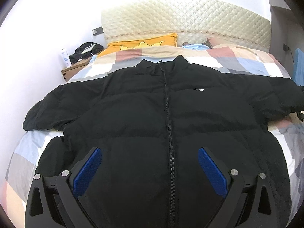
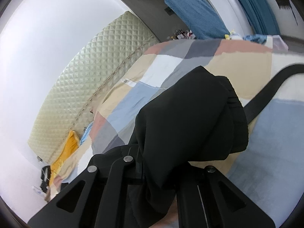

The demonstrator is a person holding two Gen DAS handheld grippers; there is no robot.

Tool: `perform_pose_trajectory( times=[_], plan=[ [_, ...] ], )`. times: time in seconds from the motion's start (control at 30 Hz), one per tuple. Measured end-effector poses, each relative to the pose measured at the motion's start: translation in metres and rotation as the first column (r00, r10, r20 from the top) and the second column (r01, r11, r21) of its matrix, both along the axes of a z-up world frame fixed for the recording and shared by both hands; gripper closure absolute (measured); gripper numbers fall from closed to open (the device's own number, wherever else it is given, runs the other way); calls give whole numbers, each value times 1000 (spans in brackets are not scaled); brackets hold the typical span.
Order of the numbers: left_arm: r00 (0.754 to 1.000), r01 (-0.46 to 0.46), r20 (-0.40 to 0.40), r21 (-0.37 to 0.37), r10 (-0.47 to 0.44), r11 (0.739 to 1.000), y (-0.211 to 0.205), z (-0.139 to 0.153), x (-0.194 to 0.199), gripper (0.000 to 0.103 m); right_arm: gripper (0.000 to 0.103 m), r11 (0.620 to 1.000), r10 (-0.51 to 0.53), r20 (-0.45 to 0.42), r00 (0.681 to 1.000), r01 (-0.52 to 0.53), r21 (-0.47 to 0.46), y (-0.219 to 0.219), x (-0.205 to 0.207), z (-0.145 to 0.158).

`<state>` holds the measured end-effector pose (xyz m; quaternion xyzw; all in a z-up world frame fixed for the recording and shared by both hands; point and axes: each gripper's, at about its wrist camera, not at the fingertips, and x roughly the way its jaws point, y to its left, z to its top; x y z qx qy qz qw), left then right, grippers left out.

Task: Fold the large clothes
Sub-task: 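Lift the gripped sleeve with the right tool and carry it across the jacket body, then lay the sleeve and jacket side onto the body and open the right tool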

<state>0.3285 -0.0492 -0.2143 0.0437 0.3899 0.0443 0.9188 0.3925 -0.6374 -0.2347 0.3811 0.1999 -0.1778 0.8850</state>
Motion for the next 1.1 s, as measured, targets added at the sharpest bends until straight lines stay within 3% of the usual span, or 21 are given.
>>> perform_pose_trajectory(
  times=[0.1,0.33,0.6,0.73,0.83,0.9,1.0,1.1],
  plan=[
    [1000,-2,-5,-3,2,1000,-2,-1,3,1,94,996,12,-28,1000,-14,-89,16,4,9],
    [1000,10,14,-3,-10,1000,-1,9,2,1,94,991,6,-54,999,-14,-137,28,0,25],
    [999,31,16,-43,-30,999,13,28,-2,1,94,979,16,-51,999,-26,-200,59,-12,84],
    [998,35,48,-22,-34,999,20,32,-2,1,94,954,56,-44,997,-66,-293,104,-10,138],
    [998,31,49,-54,-29,998,35,33,-2,1,94,934,82,-8,997,-80,-348,147,-12,173],
    [997,-8,75,-69,14,998,51,38,-4,1,94,918,122,10,993,-109,-381,188,-11,191],
    [990,-87,108,-34,90,996,79,53,-5,1,94,892,177,29,984,-148,-427,253,-9,211],
    [984,-133,107,-87,142,987,114,65,-7,1,94,874,238,30,971,-201,-442,307,-2,224]
  ],
)
